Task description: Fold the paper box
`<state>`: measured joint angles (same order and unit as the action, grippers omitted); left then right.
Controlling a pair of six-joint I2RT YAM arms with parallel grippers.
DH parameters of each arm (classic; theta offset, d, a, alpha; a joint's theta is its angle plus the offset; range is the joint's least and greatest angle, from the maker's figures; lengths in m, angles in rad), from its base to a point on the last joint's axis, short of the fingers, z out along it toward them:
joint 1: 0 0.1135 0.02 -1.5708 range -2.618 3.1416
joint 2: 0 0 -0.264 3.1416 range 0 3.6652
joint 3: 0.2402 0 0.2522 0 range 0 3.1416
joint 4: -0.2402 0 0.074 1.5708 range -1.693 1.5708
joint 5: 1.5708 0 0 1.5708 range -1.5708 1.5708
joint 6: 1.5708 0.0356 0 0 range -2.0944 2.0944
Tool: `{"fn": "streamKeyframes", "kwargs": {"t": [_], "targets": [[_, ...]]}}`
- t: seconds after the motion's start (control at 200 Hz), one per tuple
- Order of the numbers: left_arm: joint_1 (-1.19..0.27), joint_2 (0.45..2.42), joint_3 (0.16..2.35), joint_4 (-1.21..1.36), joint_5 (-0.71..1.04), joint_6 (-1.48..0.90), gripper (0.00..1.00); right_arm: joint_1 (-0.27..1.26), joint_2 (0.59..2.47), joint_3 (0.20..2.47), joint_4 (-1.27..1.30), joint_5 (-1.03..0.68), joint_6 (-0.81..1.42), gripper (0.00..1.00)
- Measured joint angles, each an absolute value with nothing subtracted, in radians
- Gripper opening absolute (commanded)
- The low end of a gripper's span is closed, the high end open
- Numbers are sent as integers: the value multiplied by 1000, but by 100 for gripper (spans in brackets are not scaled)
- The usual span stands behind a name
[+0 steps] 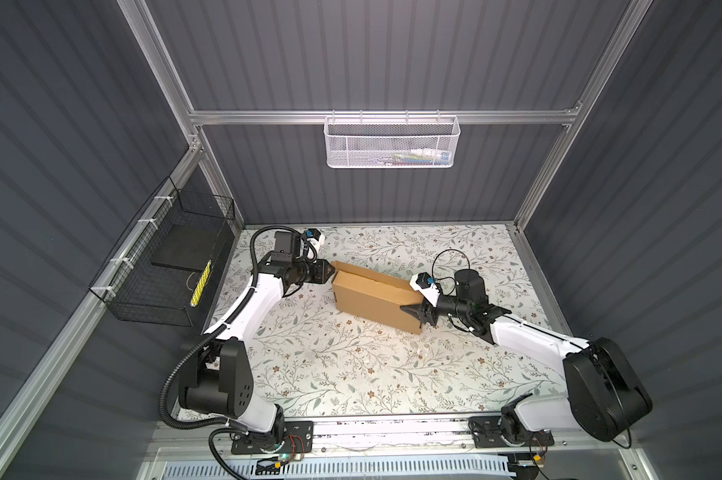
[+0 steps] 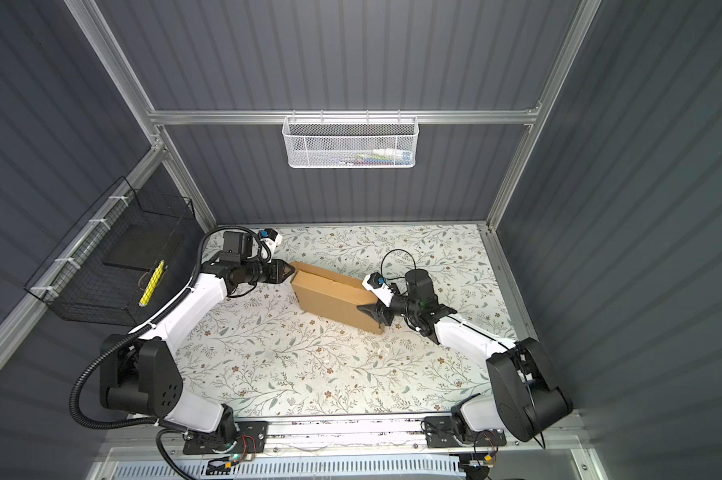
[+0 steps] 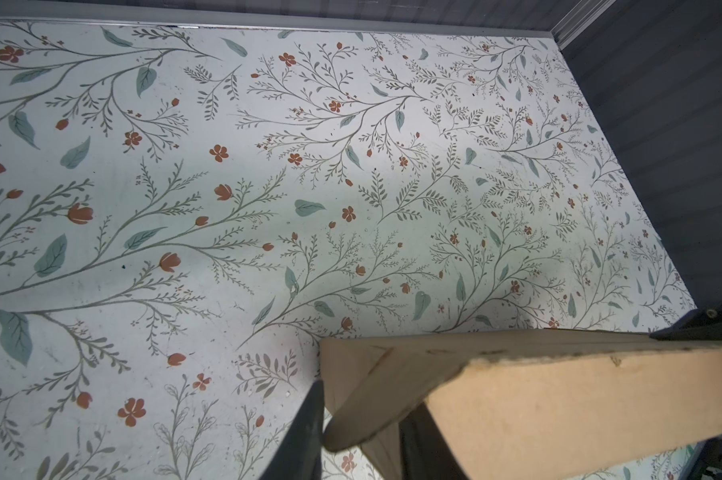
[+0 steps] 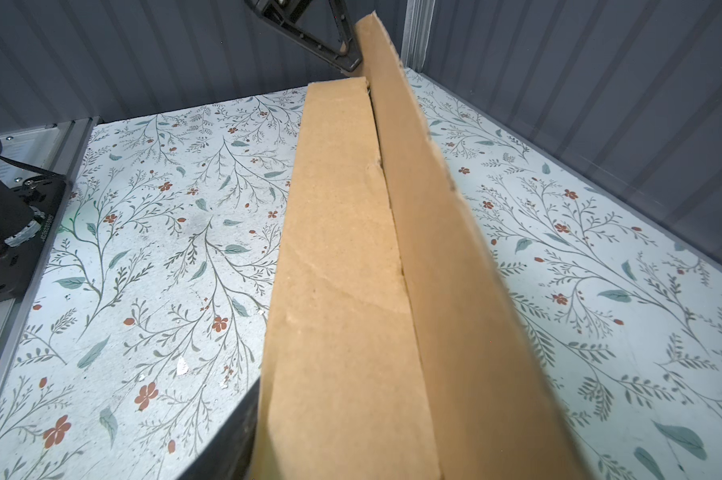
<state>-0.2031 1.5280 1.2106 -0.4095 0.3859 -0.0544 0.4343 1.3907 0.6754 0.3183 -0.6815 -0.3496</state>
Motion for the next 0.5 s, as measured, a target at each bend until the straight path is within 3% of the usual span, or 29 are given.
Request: {"fn": "streamKeyframes", "kwargs": {"t": [0.5], "targets": [[-204, 1528, 1216, -412, 427, -52, 14, 434, 1400, 686, 316, -674, -350, 53]]}}
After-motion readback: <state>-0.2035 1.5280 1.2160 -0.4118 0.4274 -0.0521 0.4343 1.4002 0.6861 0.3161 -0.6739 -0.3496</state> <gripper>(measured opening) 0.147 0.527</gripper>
